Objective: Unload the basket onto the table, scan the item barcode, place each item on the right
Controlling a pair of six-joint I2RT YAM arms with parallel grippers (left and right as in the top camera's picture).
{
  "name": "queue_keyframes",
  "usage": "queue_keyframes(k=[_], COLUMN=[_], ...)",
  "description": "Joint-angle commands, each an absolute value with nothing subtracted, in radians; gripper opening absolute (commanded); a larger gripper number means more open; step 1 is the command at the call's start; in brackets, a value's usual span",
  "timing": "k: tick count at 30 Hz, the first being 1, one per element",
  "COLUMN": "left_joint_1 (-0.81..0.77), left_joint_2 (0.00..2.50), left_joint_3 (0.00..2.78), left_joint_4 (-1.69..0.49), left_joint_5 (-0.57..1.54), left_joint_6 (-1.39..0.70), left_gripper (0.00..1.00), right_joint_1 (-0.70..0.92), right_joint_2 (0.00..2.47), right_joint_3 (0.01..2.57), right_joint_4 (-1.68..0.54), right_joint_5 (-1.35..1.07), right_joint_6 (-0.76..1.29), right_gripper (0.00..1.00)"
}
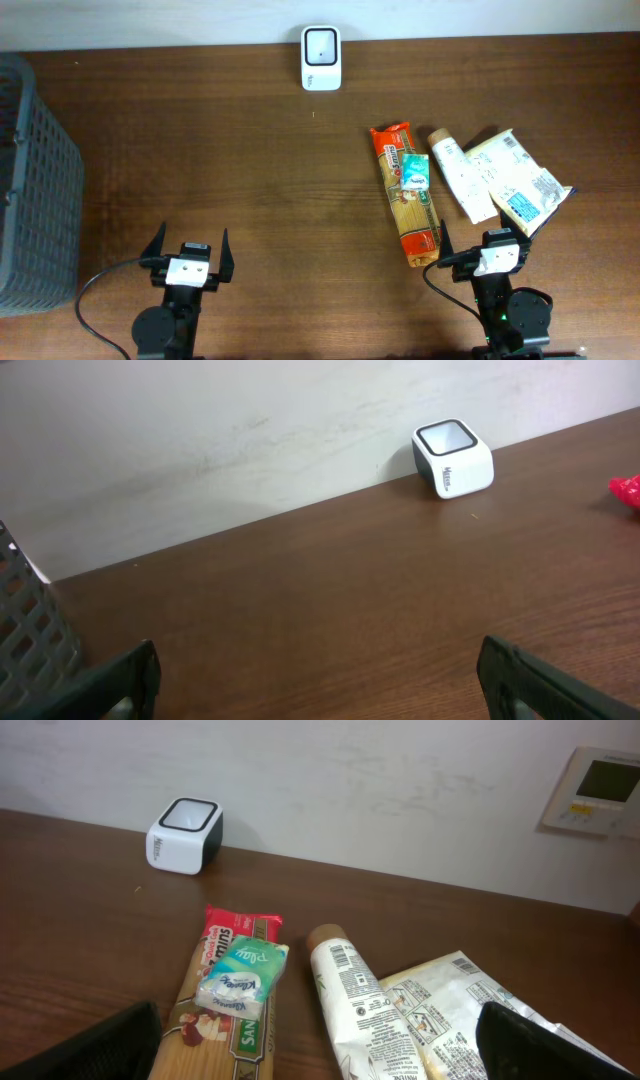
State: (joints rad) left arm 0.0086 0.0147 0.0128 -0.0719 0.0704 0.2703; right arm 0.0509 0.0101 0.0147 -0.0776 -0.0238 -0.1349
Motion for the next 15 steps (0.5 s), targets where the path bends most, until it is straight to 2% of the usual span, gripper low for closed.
queue_keyframes(k=[1, 15], left_joint_1=[0.007, 0.007], left_joint_2=[0.005, 0.005], left_joint_3=[0.008, 0.008], left_joint_4=[-0.077, -0.077], left_joint_5=[0.060, 0.060], left_joint_6=[0.286, 0.286], left_gripper=[0.99, 0.99], right_joint_1=[0.044, 0.044], right_joint_2=[0.003, 0.003], right_joint_3=[0.006, 0.006], right_joint_4=[-0.078, -0.078], right_joint_5=[-0.015, -0.015], right_joint_6=[-0.134, -0.134], right_gripper=[0.99, 0.99])
